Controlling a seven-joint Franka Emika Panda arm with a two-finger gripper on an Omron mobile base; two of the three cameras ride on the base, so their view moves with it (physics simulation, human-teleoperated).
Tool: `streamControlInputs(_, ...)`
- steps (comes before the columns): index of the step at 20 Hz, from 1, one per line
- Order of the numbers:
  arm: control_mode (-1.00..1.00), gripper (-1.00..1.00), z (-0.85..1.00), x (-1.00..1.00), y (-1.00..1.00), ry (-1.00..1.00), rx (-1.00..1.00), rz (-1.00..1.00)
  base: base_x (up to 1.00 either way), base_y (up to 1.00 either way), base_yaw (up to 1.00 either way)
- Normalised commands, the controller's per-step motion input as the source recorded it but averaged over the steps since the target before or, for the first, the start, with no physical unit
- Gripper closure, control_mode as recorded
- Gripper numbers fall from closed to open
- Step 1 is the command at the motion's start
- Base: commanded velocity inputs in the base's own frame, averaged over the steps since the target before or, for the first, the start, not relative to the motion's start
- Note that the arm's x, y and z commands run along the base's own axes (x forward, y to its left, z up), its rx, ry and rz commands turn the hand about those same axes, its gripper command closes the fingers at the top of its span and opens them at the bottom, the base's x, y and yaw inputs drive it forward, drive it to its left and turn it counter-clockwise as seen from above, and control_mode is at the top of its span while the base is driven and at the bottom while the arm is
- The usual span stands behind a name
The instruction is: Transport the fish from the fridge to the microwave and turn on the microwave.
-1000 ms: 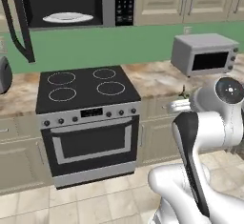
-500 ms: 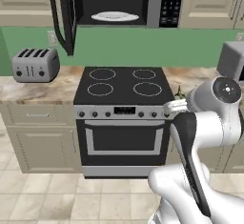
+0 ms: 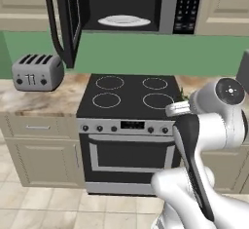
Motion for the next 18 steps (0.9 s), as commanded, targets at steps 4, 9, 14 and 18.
streamControlInputs(4,1.0,1.0,0.0,0.0,0.0,0.0,0.0,0.0,0.5,-0.1,0.0)
streamControlInputs(9,1.0,1.0,0.0,0.0,0.0,0.0,0.0,0.0,0.44,0.05,-0.04)
streamControlInputs(14,1.0,1.0,0.0,0.0,0.0,0.0,0.0,0.0,0.36,0.18,-0.12)
streamControlInputs(18,1.0,1.0,0.0,0.0,0.0,0.0,0.0,0.0,0.35,0.29,-0.27)
